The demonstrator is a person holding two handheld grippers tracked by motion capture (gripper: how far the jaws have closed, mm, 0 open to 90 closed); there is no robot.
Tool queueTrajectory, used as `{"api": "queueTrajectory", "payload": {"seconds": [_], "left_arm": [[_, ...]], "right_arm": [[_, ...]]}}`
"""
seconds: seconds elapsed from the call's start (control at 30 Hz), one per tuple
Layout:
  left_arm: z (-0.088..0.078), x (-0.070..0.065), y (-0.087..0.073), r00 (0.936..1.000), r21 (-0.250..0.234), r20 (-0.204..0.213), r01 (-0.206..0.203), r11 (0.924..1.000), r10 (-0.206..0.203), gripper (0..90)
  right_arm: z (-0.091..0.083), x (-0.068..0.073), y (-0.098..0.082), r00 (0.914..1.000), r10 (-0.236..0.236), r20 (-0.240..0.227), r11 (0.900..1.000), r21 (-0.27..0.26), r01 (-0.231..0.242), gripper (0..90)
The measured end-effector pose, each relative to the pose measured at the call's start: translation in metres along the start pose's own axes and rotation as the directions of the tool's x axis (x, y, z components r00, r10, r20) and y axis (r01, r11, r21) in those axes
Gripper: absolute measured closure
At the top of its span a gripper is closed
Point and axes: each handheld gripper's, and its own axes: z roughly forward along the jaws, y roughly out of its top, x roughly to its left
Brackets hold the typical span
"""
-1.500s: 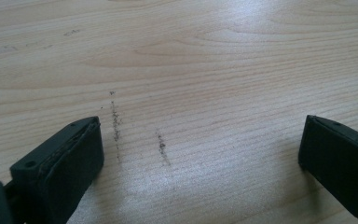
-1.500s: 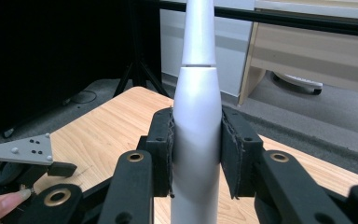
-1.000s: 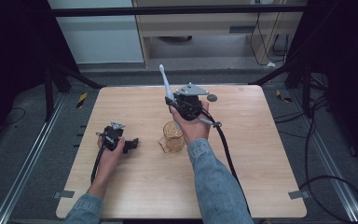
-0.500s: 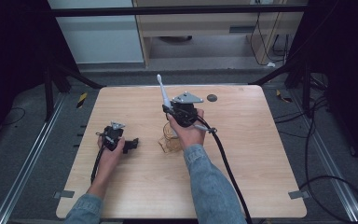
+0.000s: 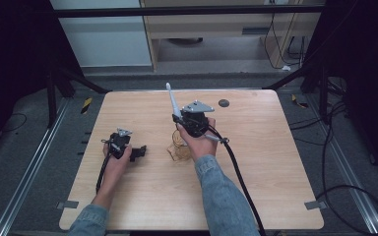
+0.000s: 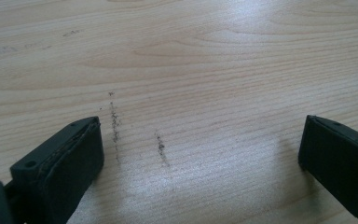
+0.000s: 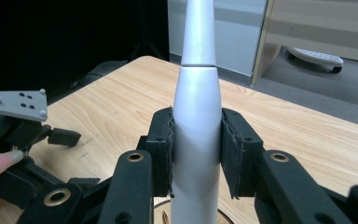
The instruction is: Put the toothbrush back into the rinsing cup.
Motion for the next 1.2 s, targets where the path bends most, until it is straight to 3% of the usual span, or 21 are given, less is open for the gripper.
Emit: {"api": "queueTrajectory", "payload": {"seconds": [1.2], "left_arm": [[0.0, 0.0, 0.0, 1.0, 0.0, 0.001, -0.001, 1.0, 0.001, 0.0]], "right_arm": [[0.007, 0.0, -0.017, 0.9998, -0.017, -0.013, 0.996, 0.087, 0.018, 66.7]]}}
